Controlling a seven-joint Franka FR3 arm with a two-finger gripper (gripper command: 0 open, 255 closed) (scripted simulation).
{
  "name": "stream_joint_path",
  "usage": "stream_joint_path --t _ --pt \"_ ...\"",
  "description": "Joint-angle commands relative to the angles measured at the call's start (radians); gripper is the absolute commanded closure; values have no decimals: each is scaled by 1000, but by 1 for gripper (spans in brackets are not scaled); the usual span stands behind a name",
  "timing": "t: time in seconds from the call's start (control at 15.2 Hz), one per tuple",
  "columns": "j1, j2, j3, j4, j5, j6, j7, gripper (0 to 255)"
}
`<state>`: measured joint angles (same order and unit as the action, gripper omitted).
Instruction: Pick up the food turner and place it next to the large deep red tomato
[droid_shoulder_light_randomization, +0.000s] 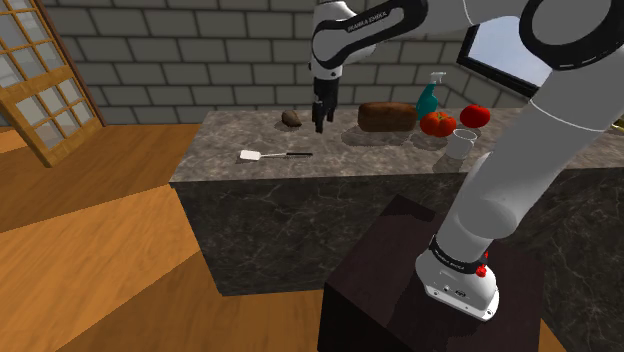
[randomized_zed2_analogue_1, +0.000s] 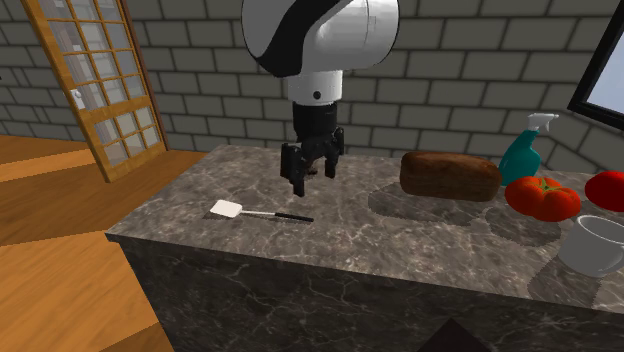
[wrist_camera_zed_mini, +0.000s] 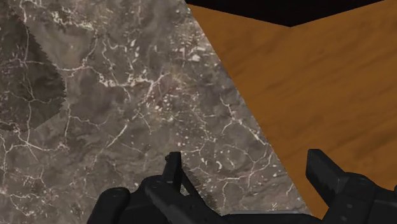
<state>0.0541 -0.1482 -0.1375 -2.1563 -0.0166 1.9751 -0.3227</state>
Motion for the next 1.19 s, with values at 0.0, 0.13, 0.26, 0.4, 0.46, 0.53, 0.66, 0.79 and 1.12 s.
stream_joint_path --t 0.0,0.13,0.26,0.4,0.46,0.53,0.66,0.79,1.12 --pt "6 75 -4 52 4 20 -59 0" --pt "9 154 -4 109 10 40 -113 0" --pt "10 233 -1 170 16 55 -165 0" --pt "11 312 5 236 21 65 -214 0" --pt "10 351 9 271 23 69 -238 0" --pt "10 390 14 307 24 71 -260 0" --pt "9 469 24 383 25 73 -304 0" --pt "8 548 35 463 24 70 -344 0" --pt "10 747 65 688 11 43 -435 0"
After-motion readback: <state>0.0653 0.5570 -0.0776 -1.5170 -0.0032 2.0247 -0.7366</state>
